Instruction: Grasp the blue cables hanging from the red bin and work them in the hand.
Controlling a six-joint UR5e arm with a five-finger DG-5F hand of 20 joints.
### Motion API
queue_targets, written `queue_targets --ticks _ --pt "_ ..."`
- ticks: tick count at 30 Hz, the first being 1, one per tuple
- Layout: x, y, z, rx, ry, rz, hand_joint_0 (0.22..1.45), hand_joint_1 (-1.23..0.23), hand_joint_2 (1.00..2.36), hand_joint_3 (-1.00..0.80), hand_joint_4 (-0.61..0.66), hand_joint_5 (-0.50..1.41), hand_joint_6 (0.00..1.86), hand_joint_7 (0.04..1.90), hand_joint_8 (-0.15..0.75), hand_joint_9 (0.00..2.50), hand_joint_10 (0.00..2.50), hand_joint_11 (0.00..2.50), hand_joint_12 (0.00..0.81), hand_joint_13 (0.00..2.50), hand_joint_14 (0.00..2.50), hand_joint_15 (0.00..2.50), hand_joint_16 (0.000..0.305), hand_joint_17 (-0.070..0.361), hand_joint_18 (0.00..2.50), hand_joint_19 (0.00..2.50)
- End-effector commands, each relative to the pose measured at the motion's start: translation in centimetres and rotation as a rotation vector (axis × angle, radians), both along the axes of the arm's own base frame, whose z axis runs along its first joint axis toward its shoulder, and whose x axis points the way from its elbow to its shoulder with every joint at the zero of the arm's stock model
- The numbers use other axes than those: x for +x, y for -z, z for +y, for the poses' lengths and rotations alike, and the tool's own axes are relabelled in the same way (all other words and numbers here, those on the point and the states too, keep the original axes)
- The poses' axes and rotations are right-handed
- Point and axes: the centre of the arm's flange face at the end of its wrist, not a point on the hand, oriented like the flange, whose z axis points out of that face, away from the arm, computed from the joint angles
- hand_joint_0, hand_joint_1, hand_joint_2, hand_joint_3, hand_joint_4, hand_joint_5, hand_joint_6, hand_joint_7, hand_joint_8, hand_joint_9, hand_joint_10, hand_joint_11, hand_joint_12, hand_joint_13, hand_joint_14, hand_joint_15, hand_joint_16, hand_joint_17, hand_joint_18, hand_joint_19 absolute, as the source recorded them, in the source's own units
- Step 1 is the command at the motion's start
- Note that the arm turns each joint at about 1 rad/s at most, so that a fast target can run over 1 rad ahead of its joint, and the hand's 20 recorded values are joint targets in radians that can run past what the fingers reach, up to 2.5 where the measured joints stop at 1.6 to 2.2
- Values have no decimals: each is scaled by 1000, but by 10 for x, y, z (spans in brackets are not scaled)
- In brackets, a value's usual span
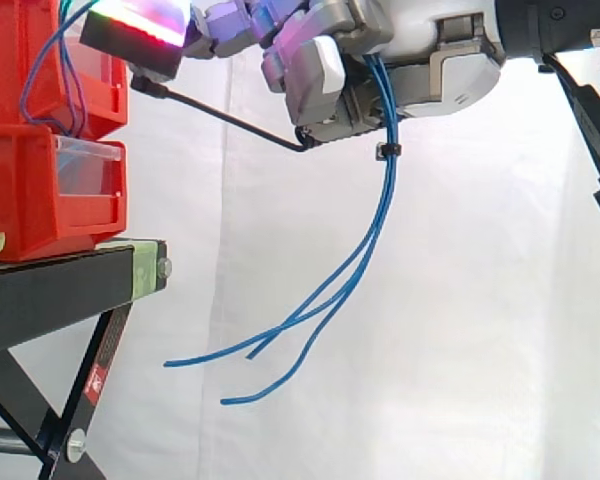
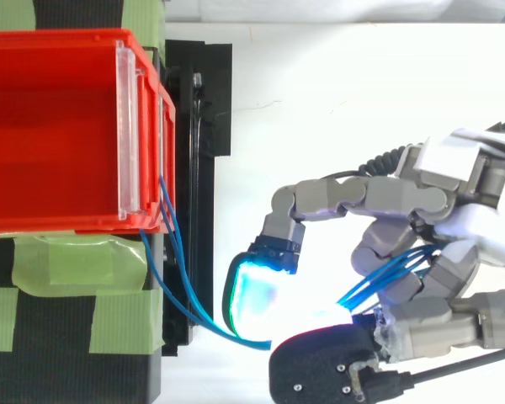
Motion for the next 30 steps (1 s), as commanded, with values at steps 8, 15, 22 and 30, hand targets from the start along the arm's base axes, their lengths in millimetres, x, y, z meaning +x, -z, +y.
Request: queue_targets --ticks 8,15,22,30 --pt "0 0 0 35 1 -12 947 -753 1019 -580 323 244 286 1274 535 1779 2500 2500 712 2021 2500 1972 237 178 2500 648" --pt "0 0 0 34 -2 -9 936 -779 1013 -713 327 247 258 1288 535 1779 2500 2500 712 2021 2500 1972 237 178 2500 648" --pt "-5 5 -1 -49 -10 63 938 -780 1009 -783 332 250 266 1287 535 1779 2500 2500 712 2021 2500 1972 237 178 2500 648" --pt "-7 5 -4 -159 -1 108 945 -783 1009 -795 329 254 286 1280 535 1779 2500 2500 712 2021 2500 1972 237 178 2500 648"
